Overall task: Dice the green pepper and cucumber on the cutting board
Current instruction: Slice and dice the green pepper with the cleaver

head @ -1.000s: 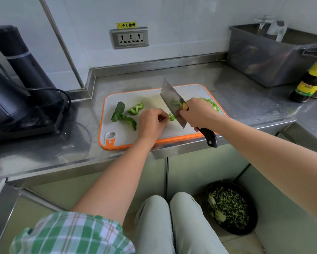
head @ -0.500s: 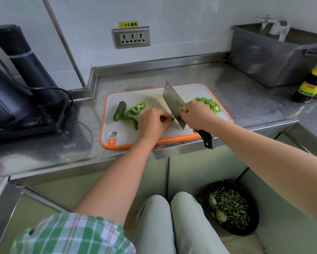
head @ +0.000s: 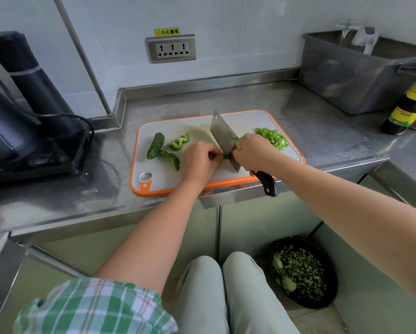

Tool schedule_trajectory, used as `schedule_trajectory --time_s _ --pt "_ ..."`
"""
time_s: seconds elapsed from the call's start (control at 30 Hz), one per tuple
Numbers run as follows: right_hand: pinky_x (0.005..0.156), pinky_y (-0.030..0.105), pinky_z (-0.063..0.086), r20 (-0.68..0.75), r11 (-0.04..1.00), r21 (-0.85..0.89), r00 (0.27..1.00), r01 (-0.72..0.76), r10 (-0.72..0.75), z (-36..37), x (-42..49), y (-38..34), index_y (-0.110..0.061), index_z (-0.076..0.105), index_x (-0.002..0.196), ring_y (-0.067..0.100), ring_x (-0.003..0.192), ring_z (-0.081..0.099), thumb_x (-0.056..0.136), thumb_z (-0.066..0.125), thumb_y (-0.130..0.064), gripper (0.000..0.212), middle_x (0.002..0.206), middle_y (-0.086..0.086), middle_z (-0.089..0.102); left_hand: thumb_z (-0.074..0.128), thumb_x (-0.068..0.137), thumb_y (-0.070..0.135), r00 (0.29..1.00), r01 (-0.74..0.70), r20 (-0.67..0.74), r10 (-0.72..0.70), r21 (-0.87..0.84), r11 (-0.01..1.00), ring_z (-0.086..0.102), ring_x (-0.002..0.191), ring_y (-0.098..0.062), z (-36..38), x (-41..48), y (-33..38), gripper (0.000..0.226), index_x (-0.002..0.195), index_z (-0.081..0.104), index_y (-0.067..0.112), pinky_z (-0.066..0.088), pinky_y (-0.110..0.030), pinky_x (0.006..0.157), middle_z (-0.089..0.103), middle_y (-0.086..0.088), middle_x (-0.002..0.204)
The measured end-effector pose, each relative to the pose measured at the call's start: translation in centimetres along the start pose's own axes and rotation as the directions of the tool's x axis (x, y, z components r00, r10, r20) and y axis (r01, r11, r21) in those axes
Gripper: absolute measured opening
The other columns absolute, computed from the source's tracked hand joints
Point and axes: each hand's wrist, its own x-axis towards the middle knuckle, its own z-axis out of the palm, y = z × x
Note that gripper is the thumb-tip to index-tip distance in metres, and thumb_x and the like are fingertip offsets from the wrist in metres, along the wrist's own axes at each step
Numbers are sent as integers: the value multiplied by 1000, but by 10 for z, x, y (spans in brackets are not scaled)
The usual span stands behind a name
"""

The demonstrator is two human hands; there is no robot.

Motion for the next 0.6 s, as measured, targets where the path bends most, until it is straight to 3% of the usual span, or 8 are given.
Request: schedule_trajectory --time_s 0.2,0.33,0.43,0.6 --pt "42 23 42 -26 995 100 1000 -4 7 -11 -5 2 -3 47 73 26 41 56 87 43 -6 15 60 13 57 73 73 7 1000 12 -24 -12 -12 1000 65 68 -21 1 -2 2 7 75 77 12 51 -31 64 73 -4 74" --pt "40 20 42 38 999 33 999 -3 2 -21 -11 -3 -2 47 72 22 36 53 83 43 -3 12 56 12 56 72 74 5 999 35 -16 -35 -24 999 65 69 -22 0 -1 3 8 75 77 11 52 -35 66 73 -6 74" --pt "43 23 43 73 1000 -10 997 -15 15 -16 -11 -4 -3 45 69 24 41 55 81 42 0 13 56 13 55 71 72 4 1000 23 -15 -23 -19 1000 63 68 -26 -1 -2 4 10 74 77 12 52 -38 65 72 -7 72" --pt "57 29 48 -12 1000 -13 1000 -1 1 1 -3 -4 -5 47 77 31 64 61 83 45 -8 7 67 11 55 73 72 6 1000 1 -9 -1 15 1000 63 67 -29 -3 -3 5 8 76 78 12 51 -39 63 71 -10 73"
